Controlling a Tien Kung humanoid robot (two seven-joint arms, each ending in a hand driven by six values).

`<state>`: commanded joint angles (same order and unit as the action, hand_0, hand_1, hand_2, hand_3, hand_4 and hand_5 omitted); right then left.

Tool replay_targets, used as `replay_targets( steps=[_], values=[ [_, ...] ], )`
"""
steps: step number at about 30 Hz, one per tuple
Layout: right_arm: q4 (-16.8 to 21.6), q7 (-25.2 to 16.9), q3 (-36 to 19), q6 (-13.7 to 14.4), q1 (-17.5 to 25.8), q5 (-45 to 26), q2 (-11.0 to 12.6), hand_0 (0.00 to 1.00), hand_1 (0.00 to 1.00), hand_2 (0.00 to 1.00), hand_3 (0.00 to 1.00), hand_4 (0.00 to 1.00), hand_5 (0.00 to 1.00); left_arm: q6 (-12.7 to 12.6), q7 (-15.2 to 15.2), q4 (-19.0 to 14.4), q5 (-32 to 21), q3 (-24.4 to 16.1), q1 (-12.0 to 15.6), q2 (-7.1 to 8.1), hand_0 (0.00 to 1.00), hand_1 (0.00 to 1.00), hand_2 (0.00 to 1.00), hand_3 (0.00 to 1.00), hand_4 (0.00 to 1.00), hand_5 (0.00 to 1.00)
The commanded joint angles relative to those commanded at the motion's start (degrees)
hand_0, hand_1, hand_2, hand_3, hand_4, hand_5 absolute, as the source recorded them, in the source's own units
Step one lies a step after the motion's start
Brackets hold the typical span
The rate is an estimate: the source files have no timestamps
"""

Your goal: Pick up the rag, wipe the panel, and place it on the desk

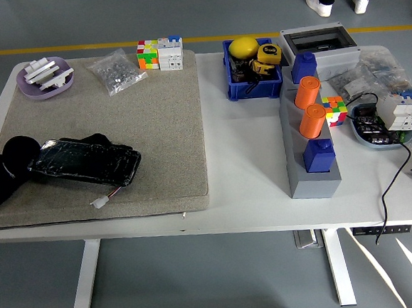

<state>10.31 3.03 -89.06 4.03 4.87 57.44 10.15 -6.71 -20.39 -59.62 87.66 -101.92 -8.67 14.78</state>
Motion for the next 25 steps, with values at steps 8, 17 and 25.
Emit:
replay_targets(
  steps=[8, 17, 25],
  values=[
    [0.05, -0.30, -2.08, 0.18, -0.37, 1.61, -0.04, 0.771, 0.623, 0.674, 0.565, 0.969, 0.464, -0.04, 0.01, 1.70, 0.28, 0.67, -0.73, 0.07, 0.681, 0.652, 0.611, 0.570, 0.864, 0.199],
    [0.91, -0.50, -1.30, 0.16, -0.12, 0.67, 0.04, 0.770, 0.623, 0.674, 0.565, 0.969, 0.465, -0.05, 0.15, 1.87, 0.98, 1.18, -1.06, -0.24, 0.681, 0.658, 0.611, 0.570, 0.860, 0.198],
    [0.82, -0.50, -1.07, 0.14, 0.08, 0.53, 0.01, 0.772, 0.624, 0.674, 0.565, 0.969, 0.466, -0.02, 0.14, 2.08, 1.36, 1.35, -1.06, -0.12, 0.684, 0.661, 0.612, 0.570, 0.859, 0.198]
  ],
)
